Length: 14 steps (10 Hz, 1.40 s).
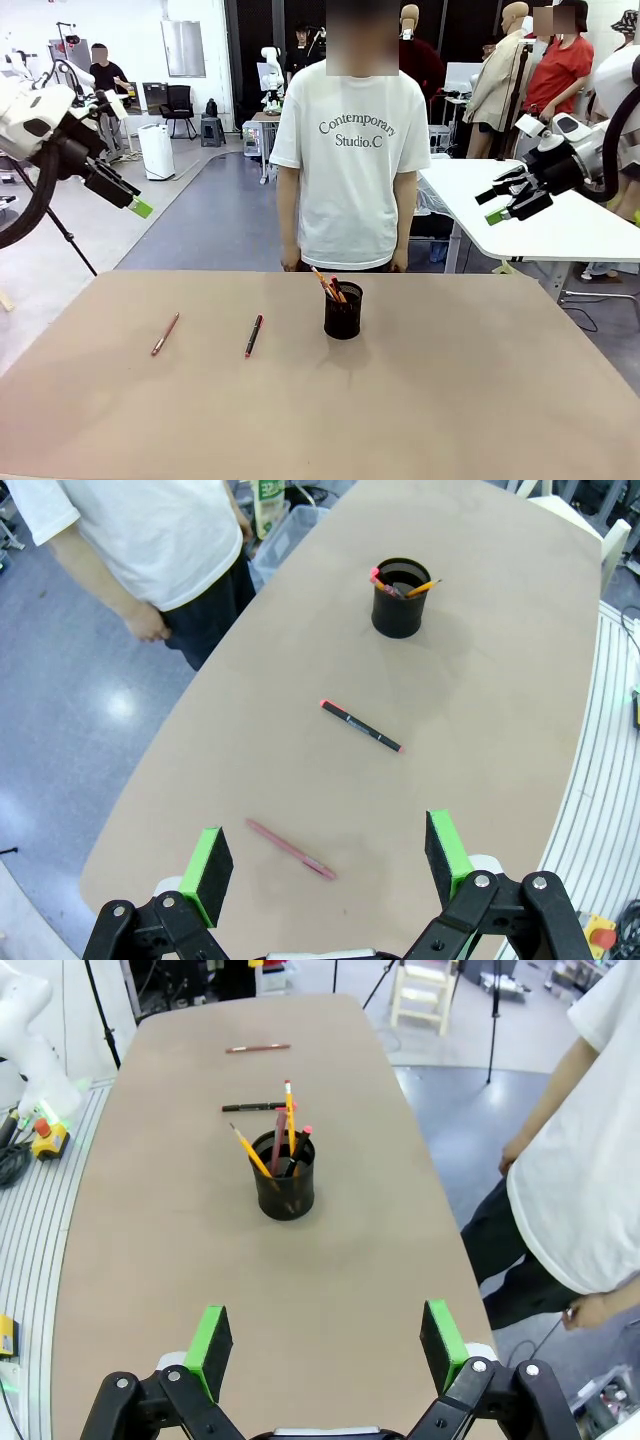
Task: Place the pens into the pen holder.
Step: Pick up a writing instrument from the table and place it into the Pen holder.
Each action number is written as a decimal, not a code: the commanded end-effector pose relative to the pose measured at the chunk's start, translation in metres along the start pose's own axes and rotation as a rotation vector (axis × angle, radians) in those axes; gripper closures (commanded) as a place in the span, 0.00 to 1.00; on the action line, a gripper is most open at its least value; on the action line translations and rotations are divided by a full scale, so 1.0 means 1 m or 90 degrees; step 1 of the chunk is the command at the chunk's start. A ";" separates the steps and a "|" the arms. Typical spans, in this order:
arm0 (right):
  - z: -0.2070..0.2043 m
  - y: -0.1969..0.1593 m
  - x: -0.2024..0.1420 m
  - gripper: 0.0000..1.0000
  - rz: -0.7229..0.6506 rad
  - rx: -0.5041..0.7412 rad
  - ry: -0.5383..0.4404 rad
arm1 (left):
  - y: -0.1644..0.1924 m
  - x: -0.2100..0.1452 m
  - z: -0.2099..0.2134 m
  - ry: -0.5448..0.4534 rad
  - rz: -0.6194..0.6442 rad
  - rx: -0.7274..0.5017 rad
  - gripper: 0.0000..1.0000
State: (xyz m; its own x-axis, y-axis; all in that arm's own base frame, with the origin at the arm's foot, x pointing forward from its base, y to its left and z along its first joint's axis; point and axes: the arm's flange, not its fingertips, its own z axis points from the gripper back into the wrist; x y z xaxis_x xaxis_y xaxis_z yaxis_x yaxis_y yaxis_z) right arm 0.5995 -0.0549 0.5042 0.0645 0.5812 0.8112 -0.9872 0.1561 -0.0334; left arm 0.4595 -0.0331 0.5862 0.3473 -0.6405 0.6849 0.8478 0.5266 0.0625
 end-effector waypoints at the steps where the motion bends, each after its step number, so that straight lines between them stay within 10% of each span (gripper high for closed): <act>1: -0.002 0.000 0.003 0.00 0.002 -0.010 0.001 | 0.001 0.000 0.001 -0.002 -0.003 -0.003 0.00; 8: -0.002 0.000 0.003 0.00 0.002 -0.010 0.001 | -0.019 0.027 -0.008 0.087 0.024 0.033 0.00; 14: -0.002 0.000 0.003 0.00 0.002 -0.010 0.001 | -0.010 0.056 -0.126 0.296 0.352 0.100 0.00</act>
State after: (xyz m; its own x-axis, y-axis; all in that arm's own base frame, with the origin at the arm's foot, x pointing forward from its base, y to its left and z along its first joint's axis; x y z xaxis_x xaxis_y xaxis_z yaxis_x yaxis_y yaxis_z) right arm 0.5996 -0.0547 0.5047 0.0636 0.5815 0.8111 -0.9871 0.1563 -0.0347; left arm 0.5046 -0.1328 0.5336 0.8270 -0.4716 0.3061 0.5098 0.8586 -0.0544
